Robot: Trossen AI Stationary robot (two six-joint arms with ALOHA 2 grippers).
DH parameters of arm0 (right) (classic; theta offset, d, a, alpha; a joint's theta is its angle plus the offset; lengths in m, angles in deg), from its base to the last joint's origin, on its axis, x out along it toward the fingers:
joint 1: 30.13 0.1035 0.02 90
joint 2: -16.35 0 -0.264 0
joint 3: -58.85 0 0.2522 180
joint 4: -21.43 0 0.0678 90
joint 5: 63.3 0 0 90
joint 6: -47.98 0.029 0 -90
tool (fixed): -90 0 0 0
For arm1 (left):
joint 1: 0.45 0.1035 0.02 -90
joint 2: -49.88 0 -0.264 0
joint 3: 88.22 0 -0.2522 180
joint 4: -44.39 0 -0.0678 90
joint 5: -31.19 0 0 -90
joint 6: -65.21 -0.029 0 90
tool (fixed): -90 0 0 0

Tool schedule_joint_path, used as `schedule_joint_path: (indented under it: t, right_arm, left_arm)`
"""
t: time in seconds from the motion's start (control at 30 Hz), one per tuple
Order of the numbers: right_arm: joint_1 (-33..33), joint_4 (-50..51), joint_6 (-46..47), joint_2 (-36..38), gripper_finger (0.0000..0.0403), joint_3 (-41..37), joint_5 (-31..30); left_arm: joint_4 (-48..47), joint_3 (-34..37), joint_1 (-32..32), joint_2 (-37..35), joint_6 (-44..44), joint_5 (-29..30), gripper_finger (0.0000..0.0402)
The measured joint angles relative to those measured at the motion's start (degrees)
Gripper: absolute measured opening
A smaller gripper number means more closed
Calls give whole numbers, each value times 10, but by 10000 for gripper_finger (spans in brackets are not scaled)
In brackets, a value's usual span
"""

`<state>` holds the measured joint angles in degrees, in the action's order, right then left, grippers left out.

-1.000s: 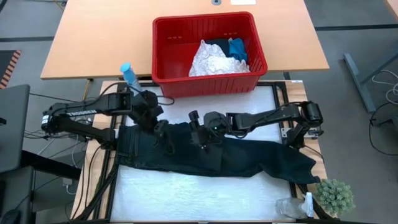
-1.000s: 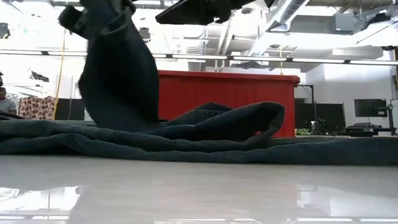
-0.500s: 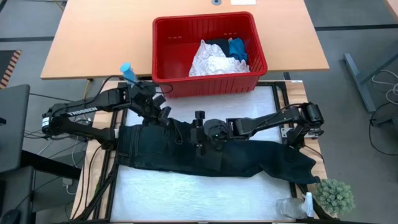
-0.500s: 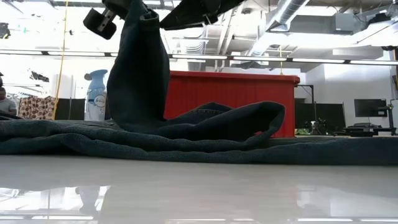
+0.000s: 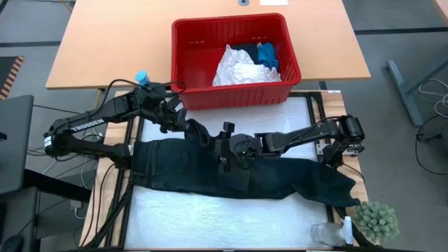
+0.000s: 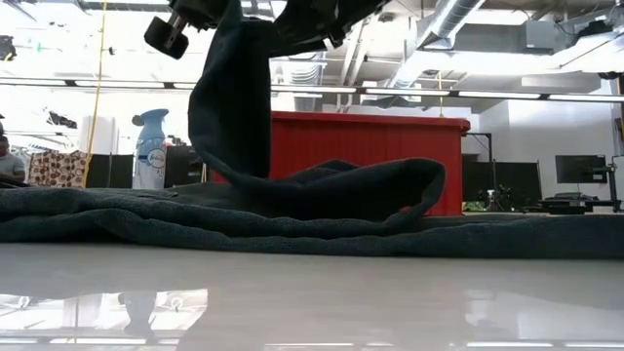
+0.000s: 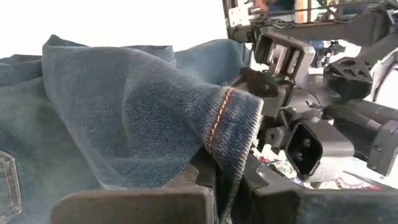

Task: Fold Laundry from Bin
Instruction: Fold the black pants from the red bin

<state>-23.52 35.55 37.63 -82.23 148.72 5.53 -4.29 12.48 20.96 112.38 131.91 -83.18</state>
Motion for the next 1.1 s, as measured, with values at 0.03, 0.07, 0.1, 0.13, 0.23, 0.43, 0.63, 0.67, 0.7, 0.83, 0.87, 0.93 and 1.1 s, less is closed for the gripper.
schedule_joint_path:
  t: [0.03, 0.07, 0.1, 0.13, 0.23, 0.43, 0.63, 0.67, 0.7, 0.83, 0.87, 0.93, 1.1]
  right_arm:
    - [-1, -4, 0, 0, 244, 0, 0]
    - [-4, -9, 1, 0, 244, 0, 0]
    - [-5, -11, 3, 0, 244, 0, -1]
    - [-6, -13, 7, 0, 244, 0, -2]
    - [-13, -13, 17, 0, 244, 0, -1]
    - [-18, -27, 29, -1, 201, 0, -33]
    - [-18, -27, 31, -1, 48, 0, -77]
    - [-18, -27, 31, -1, 27, 0, -73]
    - [-17, -27, 33, -1, 20, 0, -70]
    - [-17, -23, 53, -1, 20, 0, -43]
    - [-17, -23, 57, -1, 19, 0, -30]
    - [-22, -24, 64, -1, 19, 0, -6]
    - [-43, -41, 78, -11, 19, 0, 22]
  left_arm:
    - [3, 0, -1, 0, 0, 5, 0]
    - [6, 0, -2, 0, 0, 9, 0]
    - [10, 0, -2, 0, 0, 11, 0]
    - [16, 0, -2, 0, 0, 11, 0]
    - [32, 0, -2, 0, 1, 9, 0]
    - [32, 0, -9, 0, 0, 8, 0]
    - [23, 0, -18, 0, -19, -37, 0]
    - [18, 0, -22, 0, -24, -47, 0]
    - [10, 0, -26, 0, -26, -55, 0]
    - [-59, 0, -54, 0, -37, -60, 0]
    - [-87, 0, -63, 0, -42, -52, 0]
    - [-145, 0, -83, 0, -50, -21, 0]
    - [-217, 0, -111, 2, -58, 58, 0]
